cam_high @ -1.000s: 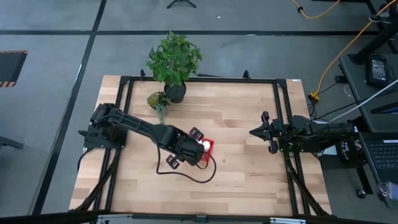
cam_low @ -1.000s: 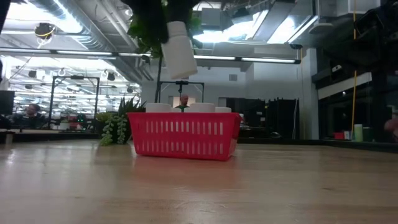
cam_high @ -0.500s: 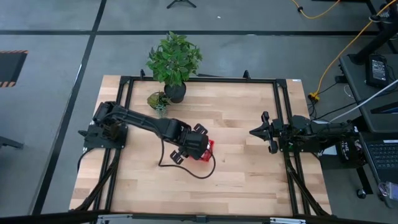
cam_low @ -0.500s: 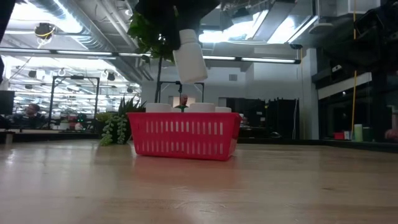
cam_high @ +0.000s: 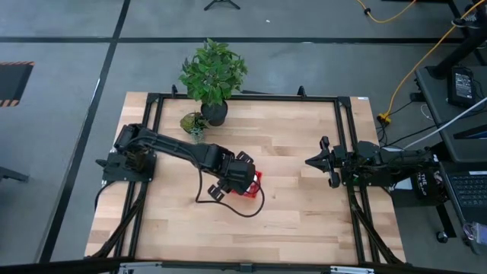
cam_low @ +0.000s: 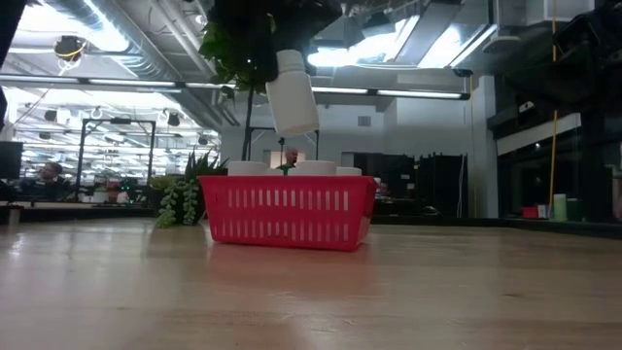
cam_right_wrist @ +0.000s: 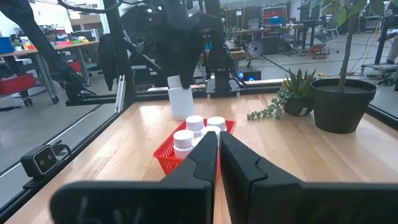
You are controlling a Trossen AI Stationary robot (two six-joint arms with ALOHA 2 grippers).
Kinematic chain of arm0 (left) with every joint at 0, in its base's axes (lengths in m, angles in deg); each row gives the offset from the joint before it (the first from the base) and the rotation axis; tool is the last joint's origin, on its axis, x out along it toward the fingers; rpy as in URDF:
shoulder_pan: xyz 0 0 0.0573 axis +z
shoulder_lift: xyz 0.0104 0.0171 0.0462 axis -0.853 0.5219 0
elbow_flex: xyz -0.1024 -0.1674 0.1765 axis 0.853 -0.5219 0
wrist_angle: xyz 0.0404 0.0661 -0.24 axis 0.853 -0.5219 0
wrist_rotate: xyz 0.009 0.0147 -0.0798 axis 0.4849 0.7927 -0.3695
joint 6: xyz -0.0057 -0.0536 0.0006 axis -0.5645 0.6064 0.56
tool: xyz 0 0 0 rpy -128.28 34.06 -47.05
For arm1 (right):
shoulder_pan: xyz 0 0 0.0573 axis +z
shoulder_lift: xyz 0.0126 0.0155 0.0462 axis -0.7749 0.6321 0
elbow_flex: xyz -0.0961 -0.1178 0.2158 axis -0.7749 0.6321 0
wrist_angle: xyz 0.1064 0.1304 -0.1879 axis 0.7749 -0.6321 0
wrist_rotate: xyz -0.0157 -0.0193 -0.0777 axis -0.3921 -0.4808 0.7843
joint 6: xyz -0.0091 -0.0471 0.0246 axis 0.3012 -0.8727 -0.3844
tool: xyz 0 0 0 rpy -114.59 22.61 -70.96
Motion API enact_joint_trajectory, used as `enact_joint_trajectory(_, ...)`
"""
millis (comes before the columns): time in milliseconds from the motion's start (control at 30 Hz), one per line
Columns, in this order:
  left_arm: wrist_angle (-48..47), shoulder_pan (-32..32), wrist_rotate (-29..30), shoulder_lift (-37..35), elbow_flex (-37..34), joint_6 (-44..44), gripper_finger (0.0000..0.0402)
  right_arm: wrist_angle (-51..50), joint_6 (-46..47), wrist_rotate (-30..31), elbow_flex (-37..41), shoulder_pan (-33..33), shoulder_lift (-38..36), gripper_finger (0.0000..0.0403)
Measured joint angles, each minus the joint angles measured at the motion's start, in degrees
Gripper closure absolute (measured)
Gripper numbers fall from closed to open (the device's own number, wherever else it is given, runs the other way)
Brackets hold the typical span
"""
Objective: Pick and place pill bottles into a basket
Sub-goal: Put the white pill bottle into the bin
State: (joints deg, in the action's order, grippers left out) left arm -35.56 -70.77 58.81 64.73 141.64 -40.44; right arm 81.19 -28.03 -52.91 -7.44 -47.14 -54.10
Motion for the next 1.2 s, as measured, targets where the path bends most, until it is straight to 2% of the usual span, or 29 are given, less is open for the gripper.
enact_joint_trajectory(400, 4.7, -0.1, -0.6, -0.2, -6.3, -1.1, 0.0244, 0.0, 0.0, 0.0, 0.0, 0.0, 0.0, 0.0381)
enact_joint_trajectory(933, 3.7, 0.0, -0.9, -0.1, -6.5, -0.7, 0.0244, 0.0, 0.0, 0.0, 0.0, 0.0, 0.0, 0.0381)
enact_joint_trajectory(1200, 0.1, 0.0, 1.4, -1.4, -6.5, 0.2, 0.0244, 0.0, 0.0, 0.0, 0.0, 0.0, 0.0, 0.0381)
